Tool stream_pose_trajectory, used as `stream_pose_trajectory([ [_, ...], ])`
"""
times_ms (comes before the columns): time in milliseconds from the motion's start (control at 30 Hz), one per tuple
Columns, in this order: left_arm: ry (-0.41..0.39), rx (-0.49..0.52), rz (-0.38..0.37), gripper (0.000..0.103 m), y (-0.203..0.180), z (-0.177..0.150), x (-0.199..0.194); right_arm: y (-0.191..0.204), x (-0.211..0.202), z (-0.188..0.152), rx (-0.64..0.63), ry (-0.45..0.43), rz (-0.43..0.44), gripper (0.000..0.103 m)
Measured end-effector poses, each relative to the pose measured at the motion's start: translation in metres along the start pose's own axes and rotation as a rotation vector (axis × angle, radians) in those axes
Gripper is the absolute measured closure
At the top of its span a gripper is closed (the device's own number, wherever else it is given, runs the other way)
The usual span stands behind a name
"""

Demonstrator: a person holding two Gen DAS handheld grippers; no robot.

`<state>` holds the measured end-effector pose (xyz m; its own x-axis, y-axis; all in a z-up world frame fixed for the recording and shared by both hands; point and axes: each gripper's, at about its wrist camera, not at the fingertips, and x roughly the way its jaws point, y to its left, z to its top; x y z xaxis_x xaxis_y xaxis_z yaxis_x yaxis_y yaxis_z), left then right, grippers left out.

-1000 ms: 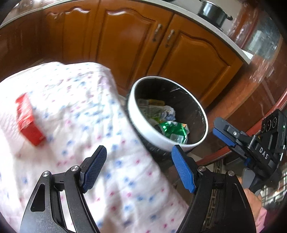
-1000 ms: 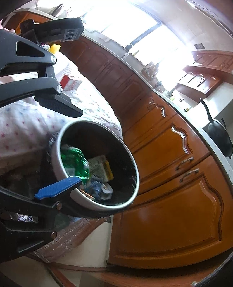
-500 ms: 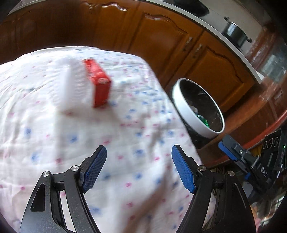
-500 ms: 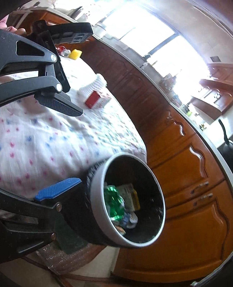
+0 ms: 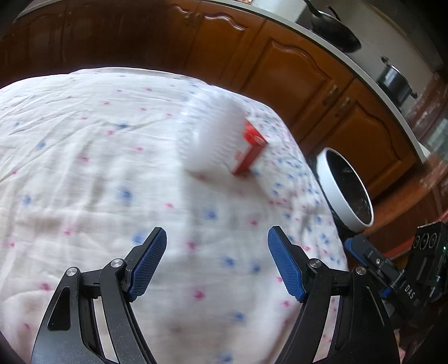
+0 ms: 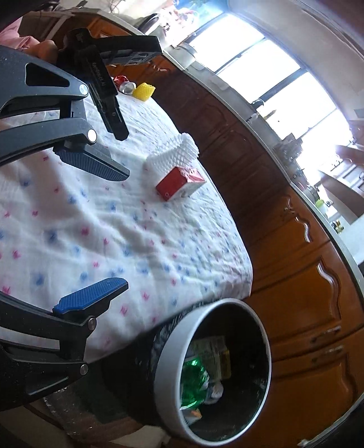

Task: Collect trash
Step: 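Move both tools back toward the white foam net and red carton, then grasp the white foam net with the left tool while the right tool grasps the red carton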

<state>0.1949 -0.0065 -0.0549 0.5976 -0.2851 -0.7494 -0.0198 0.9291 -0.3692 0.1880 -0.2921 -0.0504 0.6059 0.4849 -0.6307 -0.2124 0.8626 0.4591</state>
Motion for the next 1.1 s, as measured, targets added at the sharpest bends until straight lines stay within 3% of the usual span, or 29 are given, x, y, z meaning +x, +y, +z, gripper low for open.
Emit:
stream_pose_trajectory([
  [400,-0.048,0.005,0.065,0.028,0.028,0.031,0.008,0.038,0.044,0.022,-0.157,0.049,0.026,0.031],
  [500,-0.058,0.023,0.076,0.035,0.031,0.043,0.012,0.045,0.057,0.028,-0.193,0.064,0.024,0.031],
  [700,-0.049,0.059,0.069,0.039,0.026,0.066,0.028,0.052,0.081,0.036,-0.236,0.102,0.022,0.036],
  [833,-0.038,0.081,0.051,0.054,0.02,0.076,0.04,0.054,0.091,0.039,-0.244,0.115,0.02,0.038],
  [900,-0.028,0.099,0.045,0.07,0.015,0.081,0.049,0.055,0.096,0.041,-0.248,0.119,0.021,0.038],
  [933,-0.023,0.111,0.042,0.086,0.015,0.081,0.052,0.056,0.098,0.042,-0.251,0.121,0.022,0.038],
  [967,-0.017,0.12,0.04,0.094,0.014,0.082,0.055,0.058,0.1,0.043,-0.256,0.121,0.021,0.038],
  [1100,-0.037,0.121,0.032,0.094,0.017,0.079,0.047,0.067,0.115,0.048,-0.277,0.129,0.025,0.04],
])
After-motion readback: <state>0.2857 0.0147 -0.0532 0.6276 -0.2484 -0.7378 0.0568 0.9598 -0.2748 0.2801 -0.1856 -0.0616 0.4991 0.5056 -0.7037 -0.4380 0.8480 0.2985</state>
